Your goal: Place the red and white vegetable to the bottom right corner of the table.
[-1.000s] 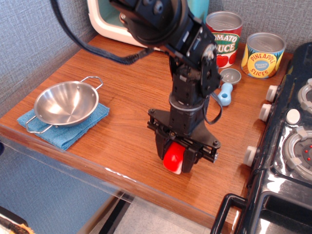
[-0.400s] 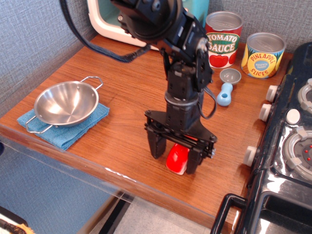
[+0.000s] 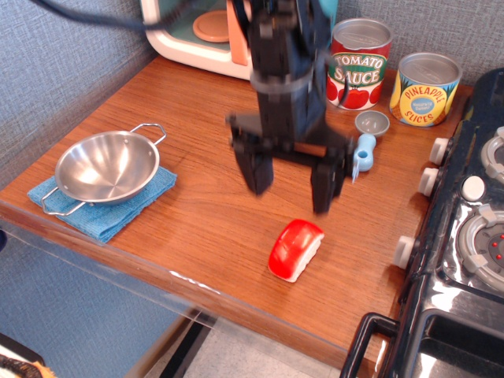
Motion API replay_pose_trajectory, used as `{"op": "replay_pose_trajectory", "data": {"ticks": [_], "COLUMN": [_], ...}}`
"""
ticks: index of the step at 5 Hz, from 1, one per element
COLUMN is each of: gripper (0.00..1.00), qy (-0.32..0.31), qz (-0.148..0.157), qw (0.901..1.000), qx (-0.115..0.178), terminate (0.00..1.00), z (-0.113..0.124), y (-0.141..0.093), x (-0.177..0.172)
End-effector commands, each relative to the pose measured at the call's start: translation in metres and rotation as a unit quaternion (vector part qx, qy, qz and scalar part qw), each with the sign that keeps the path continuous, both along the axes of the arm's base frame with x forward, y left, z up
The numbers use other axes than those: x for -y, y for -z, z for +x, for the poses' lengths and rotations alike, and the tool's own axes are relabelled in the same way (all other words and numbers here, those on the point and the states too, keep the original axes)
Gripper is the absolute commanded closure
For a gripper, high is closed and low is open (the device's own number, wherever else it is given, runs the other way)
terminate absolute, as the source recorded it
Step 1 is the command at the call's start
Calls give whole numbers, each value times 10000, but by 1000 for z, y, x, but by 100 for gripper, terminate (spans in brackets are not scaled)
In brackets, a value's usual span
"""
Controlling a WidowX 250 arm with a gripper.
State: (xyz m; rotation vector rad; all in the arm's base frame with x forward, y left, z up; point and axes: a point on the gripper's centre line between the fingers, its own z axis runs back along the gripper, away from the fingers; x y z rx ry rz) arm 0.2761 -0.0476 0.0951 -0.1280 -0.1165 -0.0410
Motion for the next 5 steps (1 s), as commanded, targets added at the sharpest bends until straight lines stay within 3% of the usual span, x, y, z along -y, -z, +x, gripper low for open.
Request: {"op": "replay_pose_trajectory", "data": {"ticks": [1, 3, 4, 5], "gripper": [0, 0, 0, 0], "qy": [-515, -647, -647, -647], "qz": [28, 359, 359, 359], "qw": [9980, 9971, 9971, 9971], "qx": [379, 168, 168, 168], "terminate": [0, 0, 0, 100], "z": [-5, 1, 1, 1], "y": [-52, -31, -31, -31], "x": [-31, -62, -62, -62]}}
